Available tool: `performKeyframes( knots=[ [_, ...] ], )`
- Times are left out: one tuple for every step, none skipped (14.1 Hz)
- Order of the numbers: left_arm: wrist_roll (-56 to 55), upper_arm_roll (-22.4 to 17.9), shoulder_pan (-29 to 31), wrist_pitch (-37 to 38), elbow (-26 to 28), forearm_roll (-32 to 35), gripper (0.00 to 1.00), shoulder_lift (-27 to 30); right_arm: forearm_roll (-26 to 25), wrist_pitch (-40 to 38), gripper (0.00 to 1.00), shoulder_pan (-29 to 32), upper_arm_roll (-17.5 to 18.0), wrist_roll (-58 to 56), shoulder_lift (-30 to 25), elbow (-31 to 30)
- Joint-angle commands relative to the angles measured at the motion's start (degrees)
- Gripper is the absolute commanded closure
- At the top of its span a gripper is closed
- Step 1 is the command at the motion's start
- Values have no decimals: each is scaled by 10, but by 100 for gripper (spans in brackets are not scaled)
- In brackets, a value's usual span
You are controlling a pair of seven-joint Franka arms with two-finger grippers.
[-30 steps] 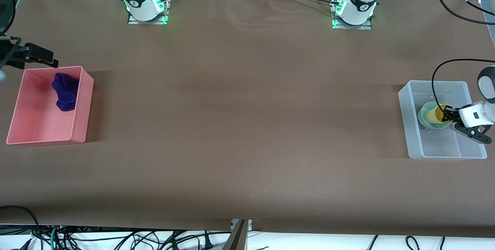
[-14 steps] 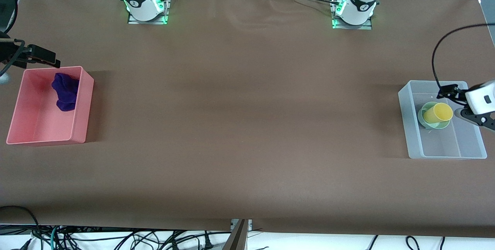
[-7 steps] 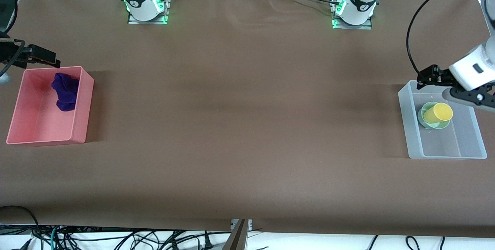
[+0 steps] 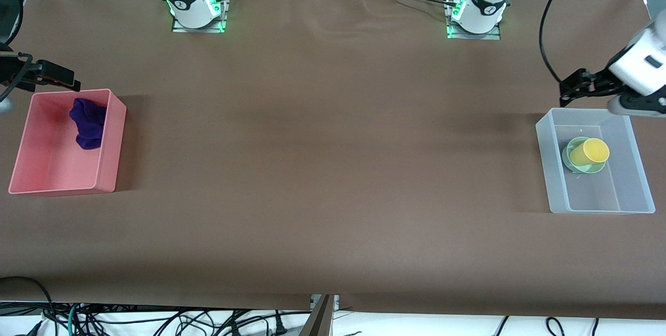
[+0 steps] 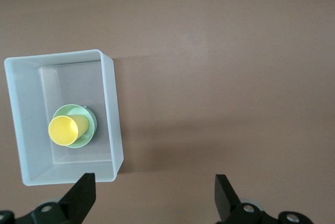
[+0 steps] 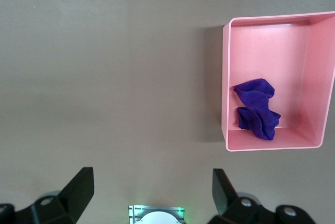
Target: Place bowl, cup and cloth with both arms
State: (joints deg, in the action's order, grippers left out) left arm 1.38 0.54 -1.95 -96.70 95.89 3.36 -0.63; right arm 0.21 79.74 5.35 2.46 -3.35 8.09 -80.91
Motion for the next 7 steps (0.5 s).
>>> performKeyframes(
  knots=[
    [-7,-18,-15,-28,65,-11,0,42,-6,-5,0,1,1,4,3,9],
    [-6,-17,-12,-27,64,-13,0,40,-6,-5,0,1,1,4,3,9],
    [-6,-17,-11,-27,61,-13,0,37,-6,-5,0,1,1,4,3,9],
    [-6,-17,-11,-28,62,-13,0,36,-6,-4,0,0,1,5,3,9],
    [-6,-17,-11,-28,62,-14,0,36,-6,-4,1,0,1,5,3,9],
    [-7,-17,-11,-28,62,-15,0,36,-6,-5,0,1,1,4,3,9],
    [-7,-17,-10,-28,64,-23,0,37,-6,-5,0,1,1,4,3,9]
  ],
)
